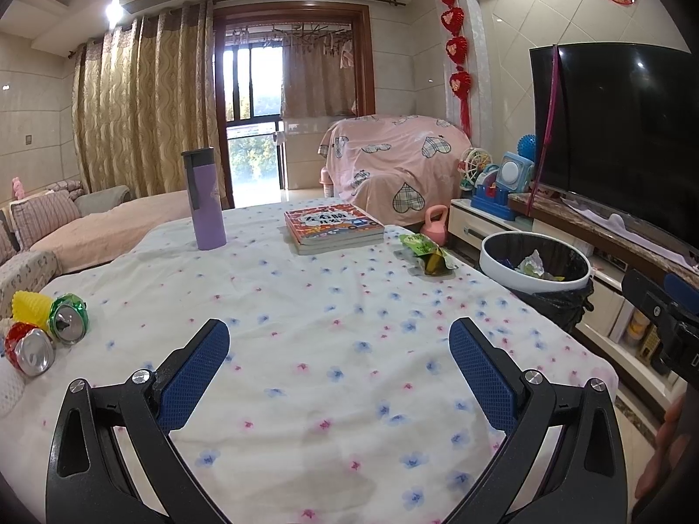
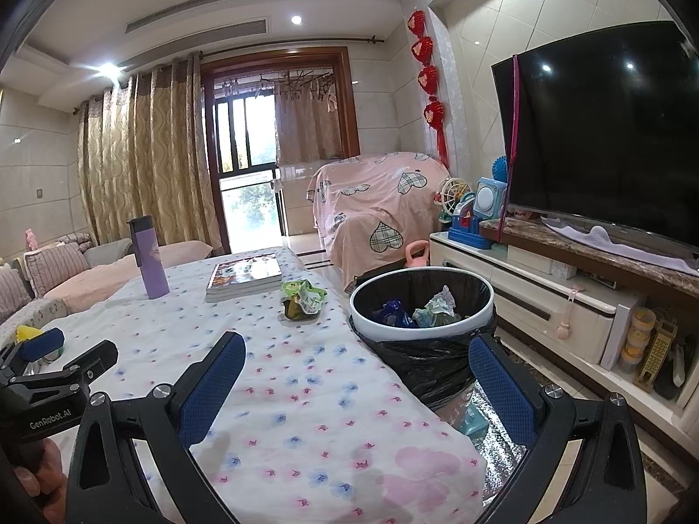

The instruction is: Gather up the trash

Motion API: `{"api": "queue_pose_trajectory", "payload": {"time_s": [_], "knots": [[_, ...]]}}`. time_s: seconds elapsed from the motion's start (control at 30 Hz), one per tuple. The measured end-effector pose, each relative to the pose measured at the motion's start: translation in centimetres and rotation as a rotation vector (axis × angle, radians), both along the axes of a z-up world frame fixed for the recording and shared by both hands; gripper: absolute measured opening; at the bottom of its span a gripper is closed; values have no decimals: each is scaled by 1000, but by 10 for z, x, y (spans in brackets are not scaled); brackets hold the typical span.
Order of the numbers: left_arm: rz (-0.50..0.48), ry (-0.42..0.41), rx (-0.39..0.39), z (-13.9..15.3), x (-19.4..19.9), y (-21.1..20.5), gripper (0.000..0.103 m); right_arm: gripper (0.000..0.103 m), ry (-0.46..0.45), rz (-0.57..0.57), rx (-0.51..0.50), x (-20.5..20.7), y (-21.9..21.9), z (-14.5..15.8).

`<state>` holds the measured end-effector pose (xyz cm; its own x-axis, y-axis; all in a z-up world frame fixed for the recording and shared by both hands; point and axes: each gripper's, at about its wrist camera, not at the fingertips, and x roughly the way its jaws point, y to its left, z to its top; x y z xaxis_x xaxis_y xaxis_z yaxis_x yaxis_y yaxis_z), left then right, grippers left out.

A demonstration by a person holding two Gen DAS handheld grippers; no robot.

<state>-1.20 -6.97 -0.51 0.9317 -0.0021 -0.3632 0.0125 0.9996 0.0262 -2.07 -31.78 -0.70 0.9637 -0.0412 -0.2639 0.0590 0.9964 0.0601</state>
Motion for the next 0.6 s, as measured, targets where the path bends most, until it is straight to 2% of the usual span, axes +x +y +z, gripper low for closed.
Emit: {"api": "queue_pose_trajectory", "payload": {"time_s": [0.33,0.6], "knots": [[-13,9,-5,-2,0,2,103,103,11,12,9,0,7,2],[-18,62,-41,-3,10,10,103,103,49,33,35,6,19,3]]}}
